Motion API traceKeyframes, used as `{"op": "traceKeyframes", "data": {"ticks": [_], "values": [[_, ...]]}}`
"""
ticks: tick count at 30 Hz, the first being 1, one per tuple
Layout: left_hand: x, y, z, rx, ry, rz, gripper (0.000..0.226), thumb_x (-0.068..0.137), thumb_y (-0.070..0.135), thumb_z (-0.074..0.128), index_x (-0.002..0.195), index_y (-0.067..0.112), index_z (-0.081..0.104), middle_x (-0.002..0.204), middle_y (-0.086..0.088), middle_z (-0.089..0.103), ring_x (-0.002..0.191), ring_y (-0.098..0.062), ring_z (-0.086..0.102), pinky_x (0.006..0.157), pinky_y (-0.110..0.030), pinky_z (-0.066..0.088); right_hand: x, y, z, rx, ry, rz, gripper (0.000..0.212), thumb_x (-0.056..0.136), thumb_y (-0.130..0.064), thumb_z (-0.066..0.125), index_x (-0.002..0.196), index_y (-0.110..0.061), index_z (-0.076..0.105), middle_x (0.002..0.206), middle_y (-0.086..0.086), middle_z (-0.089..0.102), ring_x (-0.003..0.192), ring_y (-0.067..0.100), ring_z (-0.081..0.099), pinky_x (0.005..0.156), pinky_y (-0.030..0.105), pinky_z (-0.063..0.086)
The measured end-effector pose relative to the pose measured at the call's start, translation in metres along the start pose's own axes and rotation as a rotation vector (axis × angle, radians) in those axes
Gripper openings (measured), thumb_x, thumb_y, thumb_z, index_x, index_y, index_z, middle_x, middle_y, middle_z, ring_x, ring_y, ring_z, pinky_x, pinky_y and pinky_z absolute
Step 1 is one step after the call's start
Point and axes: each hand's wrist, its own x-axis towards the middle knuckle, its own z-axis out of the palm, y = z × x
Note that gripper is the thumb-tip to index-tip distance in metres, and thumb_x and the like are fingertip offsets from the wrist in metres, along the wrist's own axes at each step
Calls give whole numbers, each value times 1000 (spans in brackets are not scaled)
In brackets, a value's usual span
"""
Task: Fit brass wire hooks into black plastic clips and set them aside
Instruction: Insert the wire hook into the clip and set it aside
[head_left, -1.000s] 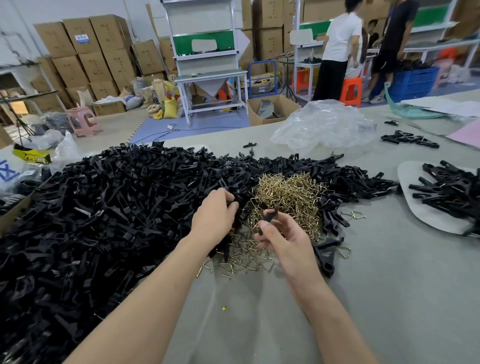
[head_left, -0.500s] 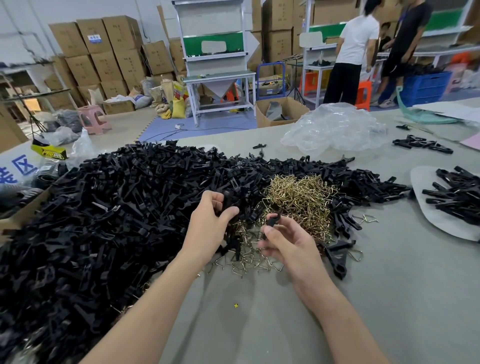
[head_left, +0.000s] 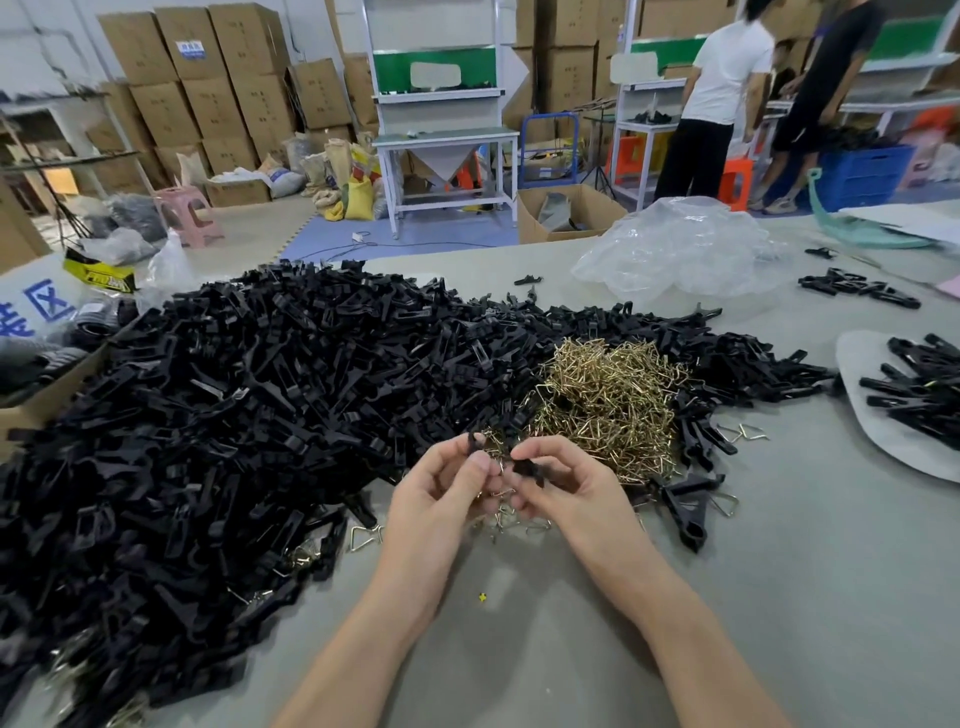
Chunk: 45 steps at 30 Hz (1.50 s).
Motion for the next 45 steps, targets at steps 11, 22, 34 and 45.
{"op": "traceKeyframes", "data": {"ticks": [11,22,34,45], "values": [[-2,-3,-3,83,7,11,19,96,13,64,106,24,75,97,-5,77,88,-13,70,71,-22,55,6,3,-4,73,5,94,24,86,-24,67,107,-25,78,115,6,75,102,17,71,90,26,55],[-8,4,-3,147,-56,101,21,91,11,69,103,28,73,96,1,71,90,-8,62,85,-22,50,3,-1,-2,181,6,95,28,79,-17,74,105,-25,78,109,8,75,95,16,70,85,27,56],[-9,1,-2,203,11,96,30,101,4,46,100,22,70,90,-4,69,75,-15,64,64,-27,54,0,-3,-2,216,-9,121,51,75,-13,74,122,-33,70,105,11,74,92,19,71,80,29,58],[-5,0,-4,366,-15,159,39,98,4,59,124,34,61,106,17,73,97,-9,71,85,-21,54,0,1,-3,47,-11,110,47,89,-3,72,119,-39,72,98,-4,73,100,20,72,91,34,58]]}}
